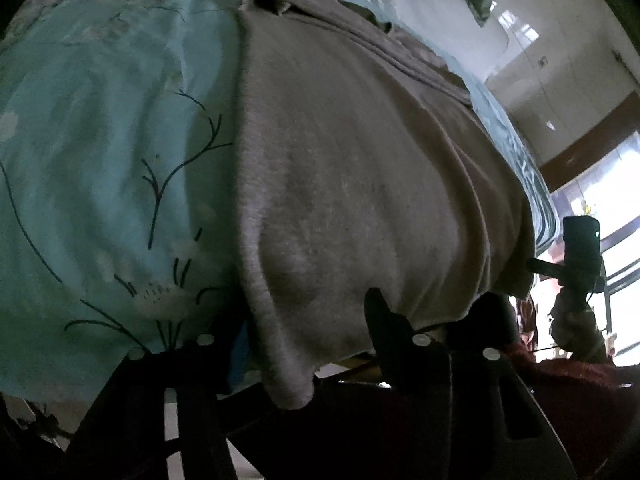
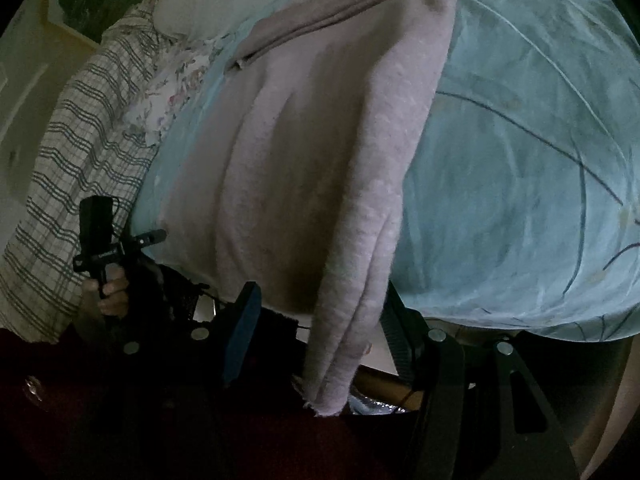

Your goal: Fold small clothes

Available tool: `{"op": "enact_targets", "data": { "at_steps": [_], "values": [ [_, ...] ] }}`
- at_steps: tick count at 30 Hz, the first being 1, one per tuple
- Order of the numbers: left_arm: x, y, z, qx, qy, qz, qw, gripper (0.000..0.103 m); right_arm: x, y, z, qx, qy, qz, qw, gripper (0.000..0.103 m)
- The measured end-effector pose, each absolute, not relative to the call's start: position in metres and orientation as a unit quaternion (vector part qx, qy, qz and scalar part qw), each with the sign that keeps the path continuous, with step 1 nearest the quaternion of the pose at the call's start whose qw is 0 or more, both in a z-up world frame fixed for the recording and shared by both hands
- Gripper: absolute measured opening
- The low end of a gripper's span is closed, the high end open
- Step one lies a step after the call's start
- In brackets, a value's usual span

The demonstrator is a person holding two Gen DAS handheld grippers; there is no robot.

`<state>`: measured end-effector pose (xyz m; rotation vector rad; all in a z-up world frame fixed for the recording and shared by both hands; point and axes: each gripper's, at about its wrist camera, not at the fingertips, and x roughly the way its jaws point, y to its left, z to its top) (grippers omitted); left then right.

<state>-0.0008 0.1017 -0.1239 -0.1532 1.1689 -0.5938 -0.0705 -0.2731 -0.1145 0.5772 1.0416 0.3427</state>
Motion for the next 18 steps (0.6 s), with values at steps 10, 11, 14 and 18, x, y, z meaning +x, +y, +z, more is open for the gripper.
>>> {"op": "enact_targets", "data": {
  "at_steps": [10, 11, 14, 18],
  "values": [
    [-0.003, 0.116, -0.125, -0.080, 0.525, -0.265, 0.805, 0.006, -0.073, -0.276, -0.111, 0.317, 0.459, 0.208, 0.804, 0.013],
    [-0.004, 0.115, -0.122, -0.088, 0.521, -0.264, 0.807, 0.005, -0.074, -0.279, -0.106, 0.327, 0.446, 0.220, 0.804, 0.012],
    [-0.005, 0.118, -0.107, -0.130, 0.495, -0.270, 0.816, 0.004, -0.075, -0.287, -0.089, 0.353, 0.408, 0.245, 0.806, 0.012],
    [-0.004, 0.119, -0.080, -0.180, 0.451, -0.276, 0.830, 0.004, -0.072, -0.301, -0.063, 0.372, 0.355, 0.264, 0.816, 0.012]
  ]
}}
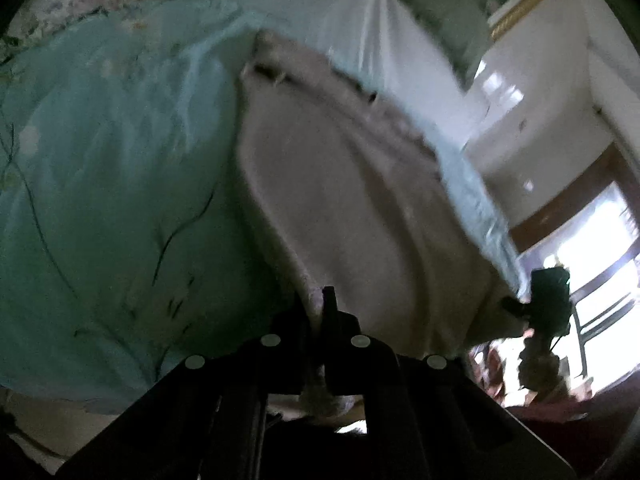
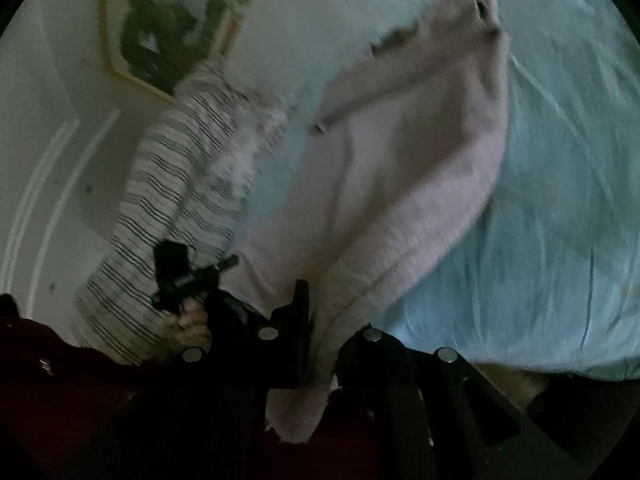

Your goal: Fold small clothes

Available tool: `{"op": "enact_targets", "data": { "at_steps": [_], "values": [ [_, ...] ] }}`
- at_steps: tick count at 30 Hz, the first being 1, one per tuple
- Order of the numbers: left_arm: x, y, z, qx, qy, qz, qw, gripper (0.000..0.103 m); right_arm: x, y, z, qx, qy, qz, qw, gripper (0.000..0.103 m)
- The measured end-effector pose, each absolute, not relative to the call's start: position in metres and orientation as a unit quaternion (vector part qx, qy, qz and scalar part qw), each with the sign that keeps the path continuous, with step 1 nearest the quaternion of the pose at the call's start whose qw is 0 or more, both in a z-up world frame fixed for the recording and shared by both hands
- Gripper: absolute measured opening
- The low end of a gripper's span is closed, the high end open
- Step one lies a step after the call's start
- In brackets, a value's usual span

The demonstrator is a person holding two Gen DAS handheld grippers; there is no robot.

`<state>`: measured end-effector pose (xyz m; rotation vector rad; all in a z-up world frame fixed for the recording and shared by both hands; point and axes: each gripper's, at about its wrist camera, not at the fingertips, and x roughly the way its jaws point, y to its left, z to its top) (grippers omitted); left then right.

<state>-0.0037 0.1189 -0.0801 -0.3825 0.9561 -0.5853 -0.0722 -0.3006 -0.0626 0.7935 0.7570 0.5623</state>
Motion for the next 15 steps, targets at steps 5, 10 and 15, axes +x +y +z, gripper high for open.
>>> {"op": "enact_targets", "data": {
  "at_steps": [5, 10, 15],
  "values": [
    [0.010, 0.110, -0.043, -0.192, 0.402, -0.281, 0.850, 0.004, -0.058, -0.318, -0.037, 0.374, 0.308, 0.263, 0.834, 0.012],
    [0.052, 0.099, -0.014, -0.216, 0.355, -0.266, 0.870, 0.004, -0.028, -0.345, -0.022, 0.372, 0.275, 0.230, 0.856, 0.012],
    [0.096, 0.088, 0.007, -0.216, 0.323, -0.225, 0.894, 0.004, 0.012, -0.377, -0.006, 0.353, 0.258, 0.184, 0.880, 0.012]
  ]
}}
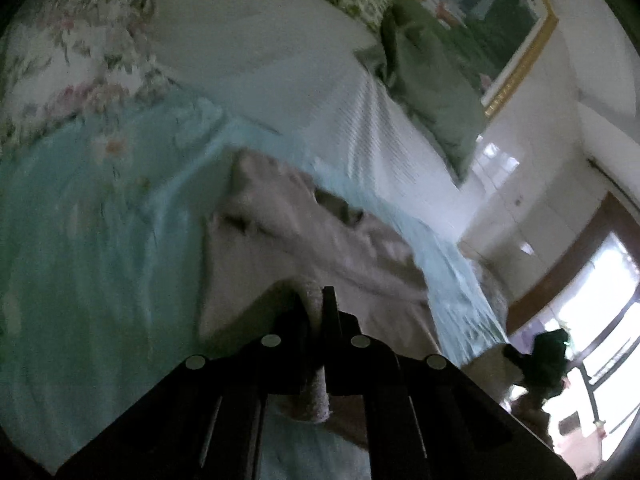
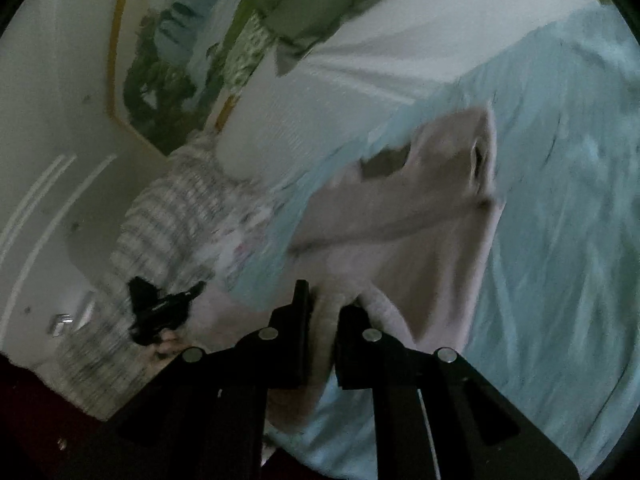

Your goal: Fold small clothes

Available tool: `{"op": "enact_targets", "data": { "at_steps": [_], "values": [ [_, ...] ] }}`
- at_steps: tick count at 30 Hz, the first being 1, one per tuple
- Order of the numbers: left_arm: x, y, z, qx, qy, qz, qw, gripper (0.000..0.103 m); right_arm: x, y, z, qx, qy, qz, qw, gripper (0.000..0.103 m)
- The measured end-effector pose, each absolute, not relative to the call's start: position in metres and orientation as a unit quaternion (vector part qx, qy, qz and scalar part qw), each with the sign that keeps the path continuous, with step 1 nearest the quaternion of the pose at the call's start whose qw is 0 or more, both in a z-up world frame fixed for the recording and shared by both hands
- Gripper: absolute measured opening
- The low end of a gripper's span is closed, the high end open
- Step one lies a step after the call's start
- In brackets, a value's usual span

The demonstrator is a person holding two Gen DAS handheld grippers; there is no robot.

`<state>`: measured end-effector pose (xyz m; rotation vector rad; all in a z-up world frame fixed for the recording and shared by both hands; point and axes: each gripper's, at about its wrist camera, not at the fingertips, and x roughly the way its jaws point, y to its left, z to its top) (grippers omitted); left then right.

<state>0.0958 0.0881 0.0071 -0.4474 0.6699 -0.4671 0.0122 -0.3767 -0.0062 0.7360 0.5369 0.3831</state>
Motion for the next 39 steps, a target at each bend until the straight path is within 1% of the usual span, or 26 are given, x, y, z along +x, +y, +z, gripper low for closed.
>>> {"op": "enact_targets", "data": {
  "at_steps": [10, 12, 17, 19, 20, 21, 27, 29, 31, 33, 34, 38, 39],
  "values": [
    [0.212, 0.070, 0.022, -0.217, 0.305, -0.169, 0.912, 0.004, 0.112, -0.449, 0.003, 0.361, 0.241, 0.101, 0.895, 0.012],
    [0.241, 0.060, 0.017, -0.211, 0.313, -0.164, 0.912, 0.004, 0.130, -0.457, 0.004, 0.362, 0.243, 0.095, 0.895, 0.009],
    [0.282, 0.038, 0.004, -0.188, 0.332, -0.162, 0.910, 0.004, 0.159, -0.446, -0.005, 0.349, 0.285, 0.109, 0.886, 0.010],
    [0.287, 0.033, -0.002, -0.191, 0.336, -0.167, 0.907, 0.004, 0.164, -0.434, -0.012, 0.336, 0.304, 0.117, 0.884, 0.026],
    [0.287, 0.033, -0.005, -0.192, 0.337, -0.169, 0.906, 0.004, 0.166, -0.428, -0.015, 0.330, 0.312, 0.117, 0.883, 0.046],
    [0.286, 0.033, -0.009, -0.191, 0.338, -0.168, 0.906, 0.004, 0.168, -0.423, -0.019, 0.330, 0.317, 0.123, 0.880, 0.058],
    [0.280, 0.039, -0.020, -0.204, 0.347, -0.159, 0.901, 0.004, 0.194, -0.408, -0.035, 0.361, 0.347, 0.150, 0.852, 0.058],
    [0.276, 0.042, -0.021, -0.209, 0.346, -0.161, 0.901, 0.004, 0.204, -0.393, -0.024, 0.300, 0.361, 0.121, 0.875, 0.058],
    [0.274, 0.043, -0.020, -0.213, 0.343, -0.161, 0.901, 0.004, 0.211, -0.379, -0.021, 0.262, 0.377, 0.109, 0.882, 0.061],
    [0.271, 0.043, -0.019, -0.215, 0.340, -0.162, 0.901, 0.004, 0.219, -0.359, -0.022, 0.227, 0.398, 0.097, 0.884, 0.069],
    [0.271, 0.042, -0.018, -0.214, 0.339, -0.163, 0.901, 0.004, 0.222, -0.350, -0.025, 0.207, 0.408, 0.084, 0.885, 0.070],
    [0.266, 0.037, -0.017, -0.201, 0.334, -0.165, 0.906, 0.004, 0.241, -0.327, -0.047, 0.147, 0.449, -0.004, 0.881, 0.070],
    [0.265, 0.035, -0.017, -0.197, 0.333, -0.166, 0.907, 0.004, 0.243, -0.326, -0.053, 0.141, 0.454, -0.017, 0.880, 0.068]
  ]
}}
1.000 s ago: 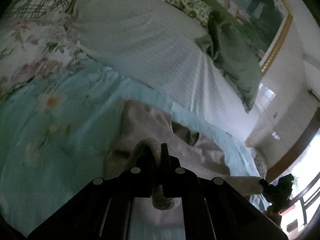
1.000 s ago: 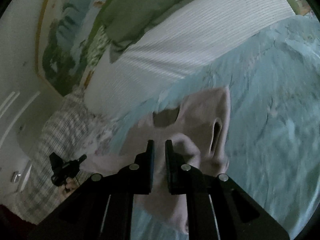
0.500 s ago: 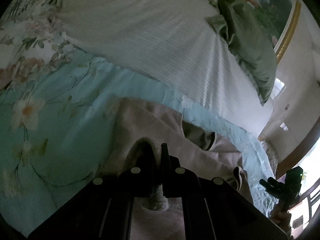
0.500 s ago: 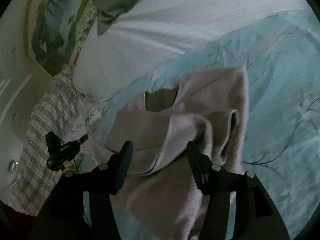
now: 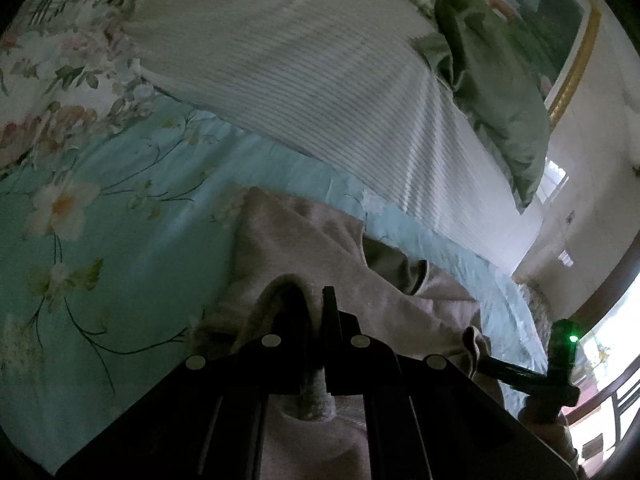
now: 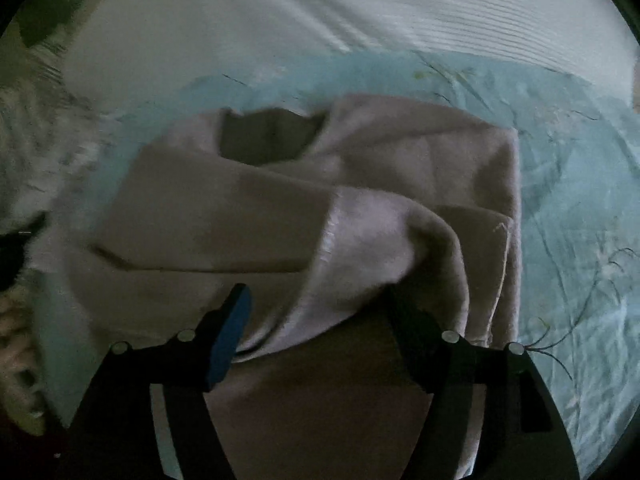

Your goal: Fold small clothes

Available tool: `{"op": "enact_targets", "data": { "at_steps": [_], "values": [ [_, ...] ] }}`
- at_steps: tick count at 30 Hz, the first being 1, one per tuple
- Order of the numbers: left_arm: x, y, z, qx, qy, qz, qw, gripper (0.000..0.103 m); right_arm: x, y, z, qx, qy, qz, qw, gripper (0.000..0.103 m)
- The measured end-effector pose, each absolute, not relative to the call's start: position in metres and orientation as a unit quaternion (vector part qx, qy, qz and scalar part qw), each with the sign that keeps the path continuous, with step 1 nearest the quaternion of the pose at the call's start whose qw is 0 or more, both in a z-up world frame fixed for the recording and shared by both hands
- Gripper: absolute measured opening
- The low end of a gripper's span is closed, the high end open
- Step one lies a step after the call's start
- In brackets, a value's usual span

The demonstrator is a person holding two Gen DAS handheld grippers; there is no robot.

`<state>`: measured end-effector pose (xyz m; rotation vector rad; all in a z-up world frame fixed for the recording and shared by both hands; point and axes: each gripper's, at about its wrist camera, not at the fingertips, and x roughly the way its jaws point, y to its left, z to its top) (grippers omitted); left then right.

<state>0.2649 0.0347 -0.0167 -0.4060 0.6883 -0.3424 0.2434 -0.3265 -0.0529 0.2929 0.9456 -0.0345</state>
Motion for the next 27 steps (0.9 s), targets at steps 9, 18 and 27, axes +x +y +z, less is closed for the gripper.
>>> {"op": "enact_targets", "data": {
  "at_steps": [9, 18, 27],
  "values": [
    [0.255, 0.036, -0.016, -0.188, 0.334, -0.172, 0.908, 0.004, 0.194, -0.370, -0.042, 0.305, 0.339, 0.042, 0.889, 0.014],
    [0.275, 0.043, 0.024, -0.189, 0.299, -0.165, 0.921, 0.004, 0.195, -0.409, 0.017, 0.347, 0.240, 0.048, 0.905, 0.014],
    [0.374, 0.003, -0.017, -0.130, 0.353, -0.118, 0.919, 0.004, 0.273, -0.423, -0.042, 0.350, 0.329, -0.010, 0.877, 0.018]
  ]
}}
